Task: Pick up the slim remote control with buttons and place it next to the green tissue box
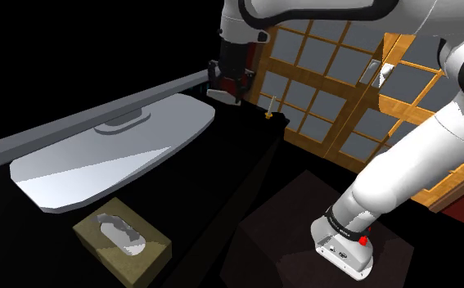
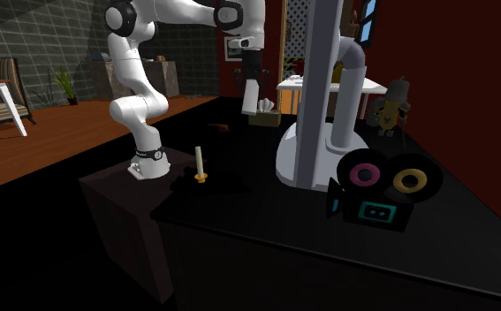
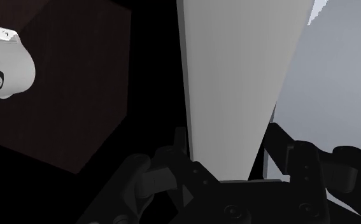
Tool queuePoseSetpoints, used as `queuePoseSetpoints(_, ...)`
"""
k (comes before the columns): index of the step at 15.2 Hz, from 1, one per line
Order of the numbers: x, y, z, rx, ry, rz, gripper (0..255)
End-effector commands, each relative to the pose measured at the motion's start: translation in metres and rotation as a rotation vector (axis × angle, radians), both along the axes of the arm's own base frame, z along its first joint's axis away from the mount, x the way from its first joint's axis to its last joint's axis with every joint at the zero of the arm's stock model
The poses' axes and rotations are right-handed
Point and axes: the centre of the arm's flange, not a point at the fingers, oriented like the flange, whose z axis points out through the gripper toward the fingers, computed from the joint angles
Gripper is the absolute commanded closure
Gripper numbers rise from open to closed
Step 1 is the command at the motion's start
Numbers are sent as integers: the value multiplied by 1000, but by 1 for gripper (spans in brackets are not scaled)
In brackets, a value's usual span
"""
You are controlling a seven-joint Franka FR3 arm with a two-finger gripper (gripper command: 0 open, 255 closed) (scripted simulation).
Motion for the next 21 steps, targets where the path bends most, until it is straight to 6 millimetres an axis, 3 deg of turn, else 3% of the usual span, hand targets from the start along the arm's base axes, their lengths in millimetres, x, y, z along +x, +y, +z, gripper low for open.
queuePoseSetpoints(1, -15, 21, -2, 0, 0, -1, 255)
queuePoseSetpoints(16, -142, 183, -1, 0, 0, -1, 255)
queuePoseSetpoints(21, -142, 183, -28, 0, 0, -1, 255)
